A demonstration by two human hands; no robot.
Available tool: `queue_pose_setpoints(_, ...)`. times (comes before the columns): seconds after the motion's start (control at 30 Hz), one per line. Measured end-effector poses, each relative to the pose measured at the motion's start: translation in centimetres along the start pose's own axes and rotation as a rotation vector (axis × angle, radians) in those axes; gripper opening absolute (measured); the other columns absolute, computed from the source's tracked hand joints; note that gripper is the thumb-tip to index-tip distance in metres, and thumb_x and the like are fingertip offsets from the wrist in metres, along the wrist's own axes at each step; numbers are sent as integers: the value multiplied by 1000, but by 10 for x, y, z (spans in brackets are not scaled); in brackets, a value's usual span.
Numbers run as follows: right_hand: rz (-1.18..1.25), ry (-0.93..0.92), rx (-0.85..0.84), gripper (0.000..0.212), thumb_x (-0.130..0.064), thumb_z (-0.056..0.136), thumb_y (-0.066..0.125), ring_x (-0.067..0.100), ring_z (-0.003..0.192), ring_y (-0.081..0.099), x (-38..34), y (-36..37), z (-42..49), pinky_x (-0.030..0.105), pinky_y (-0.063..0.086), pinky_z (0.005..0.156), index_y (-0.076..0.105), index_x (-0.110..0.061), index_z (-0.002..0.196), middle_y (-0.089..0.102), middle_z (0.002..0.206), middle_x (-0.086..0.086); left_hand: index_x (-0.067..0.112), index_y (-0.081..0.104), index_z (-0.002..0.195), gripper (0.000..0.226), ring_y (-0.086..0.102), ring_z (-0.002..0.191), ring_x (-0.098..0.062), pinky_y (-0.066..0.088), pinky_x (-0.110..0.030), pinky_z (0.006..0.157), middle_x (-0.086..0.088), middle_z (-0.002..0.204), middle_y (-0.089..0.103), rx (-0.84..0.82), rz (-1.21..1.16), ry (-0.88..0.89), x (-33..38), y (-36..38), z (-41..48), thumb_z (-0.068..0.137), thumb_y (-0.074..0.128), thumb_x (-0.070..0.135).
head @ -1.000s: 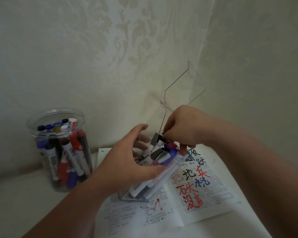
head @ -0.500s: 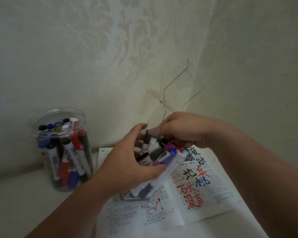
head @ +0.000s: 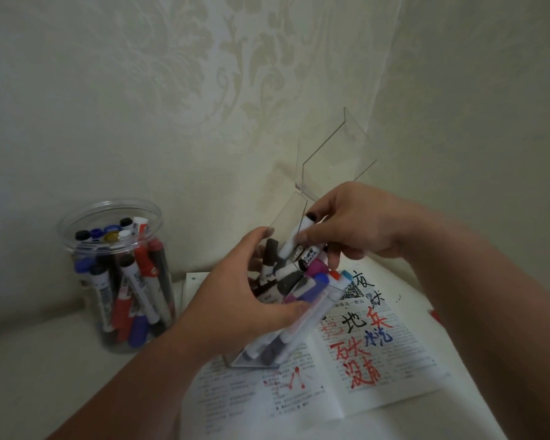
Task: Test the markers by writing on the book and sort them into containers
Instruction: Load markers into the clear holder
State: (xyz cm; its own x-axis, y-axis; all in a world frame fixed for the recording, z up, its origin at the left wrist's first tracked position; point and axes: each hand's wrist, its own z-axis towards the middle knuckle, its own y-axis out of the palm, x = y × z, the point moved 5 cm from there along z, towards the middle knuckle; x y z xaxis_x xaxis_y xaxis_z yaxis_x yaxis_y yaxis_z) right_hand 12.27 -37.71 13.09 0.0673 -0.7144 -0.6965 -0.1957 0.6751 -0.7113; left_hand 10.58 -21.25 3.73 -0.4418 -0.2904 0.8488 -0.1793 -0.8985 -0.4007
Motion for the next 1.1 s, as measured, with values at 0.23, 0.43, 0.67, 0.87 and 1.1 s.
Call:
queue_pose_setpoints(0.23,229,-34,8,10,-3,87,70,20,59,71,5,-32,-11,22,59,55,75,0,95,75,84,25,43,38,144,102,61,102,11,52,-9,73,30,109,60,32,-21,3,-4,-1,4,56,90,48)
queue_pose_setpoints(0.43,435,-79,248,30,-15,74,69,11,51,67,38,-87,-32,16,54,49,72,-1,101,73,71,11,43,39,142,108,61,105,7,53,-14,80,24,111,61,115,-67,-2,-11,-8,6,48,84,67)
queue_pose_setpoints(0.67,734,139,404,28,-11,82,63,5,54,63,150,-92,-42,12,52,50,70,-2,108,70,81,9,42,39,140,100,60,111,1,53,-25,92,19,118,62,195,-76,20,-22,-8,8,56,92,53)
queue_pose_setpoints(0.87,1010,396,202,28,1,92,62,25,73,74,197,6,-1,23,60,54,60,11,118,70,95,22,47,40,132,94,56,120,-5,52,-27,93,18,127,56,226,-157,66,-24,-5,5,51,87,57)
queue_pose_setpoints(1.1,186,343,172,23,-23,84,79,15,49,62,172,5,-3,18,39,40,74,-14,104,71,67,5,41,40,135,99,52,126,-17,49,-43,103,10,133,53,203,-136,149,-24,-5,7,50,91,47)
